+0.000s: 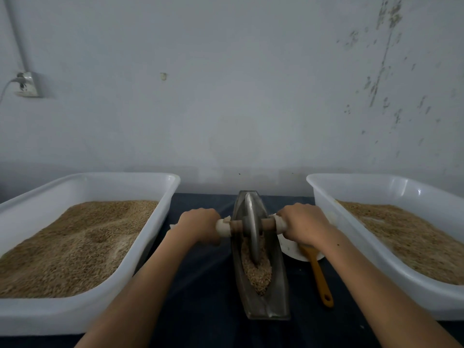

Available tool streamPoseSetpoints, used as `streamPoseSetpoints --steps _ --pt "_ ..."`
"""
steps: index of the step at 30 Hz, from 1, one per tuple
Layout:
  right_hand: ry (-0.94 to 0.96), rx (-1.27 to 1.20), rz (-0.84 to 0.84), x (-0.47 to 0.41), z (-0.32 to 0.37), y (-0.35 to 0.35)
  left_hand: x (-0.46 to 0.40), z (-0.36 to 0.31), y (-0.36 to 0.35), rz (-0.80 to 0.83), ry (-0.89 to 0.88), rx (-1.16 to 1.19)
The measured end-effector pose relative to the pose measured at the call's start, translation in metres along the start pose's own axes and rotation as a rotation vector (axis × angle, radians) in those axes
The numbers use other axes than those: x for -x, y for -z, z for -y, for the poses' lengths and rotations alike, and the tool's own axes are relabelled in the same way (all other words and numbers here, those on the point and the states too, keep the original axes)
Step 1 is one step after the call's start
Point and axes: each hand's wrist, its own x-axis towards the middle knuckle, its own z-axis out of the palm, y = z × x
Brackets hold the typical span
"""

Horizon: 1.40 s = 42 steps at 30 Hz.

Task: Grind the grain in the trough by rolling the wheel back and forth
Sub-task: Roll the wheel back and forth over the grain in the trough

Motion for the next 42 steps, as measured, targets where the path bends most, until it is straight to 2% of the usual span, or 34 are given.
streamPoseSetpoints --steps 4,7,10,16,19,21,25,27,29,32,39,42 --pt "0.01 -0.027 -0.172 -0.002 -0.002 -0.012 -0.001 -0.003 -0.004 -0.161 -0.005 -0.056" --pt "0.004 -0.042 -0.187 -0.003 -0.003 -0.015 0.0 -0.005 -0.004 -0.189 -0.013 -0.072" --pt "0.013 -0.038 -0.09 -0.003 -0.005 -0.01 0.001 -0.005 0.0 -0.105 -0.008 -0.06" --pt "0.009 -0.031 0.232 -0.002 -0.004 0.01 0.004 -0.004 0.008 0.148 0.003 0.017" --pt "0.004 -0.039 0.262 -0.003 -0.005 0.009 0.004 -0.003 0.008 0.157 -0.003 0.029" --pt "-0.001 -0.041 0.207 -0.004 -0.006 0.003 0.003 -0.004 0.008 0.088 -0.001 -0.007" --pt "0.001 -0.084 -0.058 -0.005 -0.01 -0.015 0.003 -0.011 0.001 -0.206 -0.014 -0.151" --pt "-0.011 -0.146 -0.096 -0.005 -0.011 -0.022 0.002 -0.014 -0.001 -0.304 -0.021 -0.18" --pt "-0.021 -0.168 -0.076 -0.004 -0.011 -0.023 0.001 -0.015 -0.001 -0.324 -0.025 -0.186" --pt "-0.011 -0.13 -0.02 -0.006 -0.013 -0.019 0.001 -0.013 0.0 -0.261 -0.013 -0.187" --pt "0.022 0.021 0.218 -0.005 -0.004 0.009 0.003 0.0 0.005 0.153 -0.005 0.041" --pt "0.027 0.025 0.181 -0.003 -0.001 0.009 0.002 0.0 0.003 0.139 -0.005 0.058"
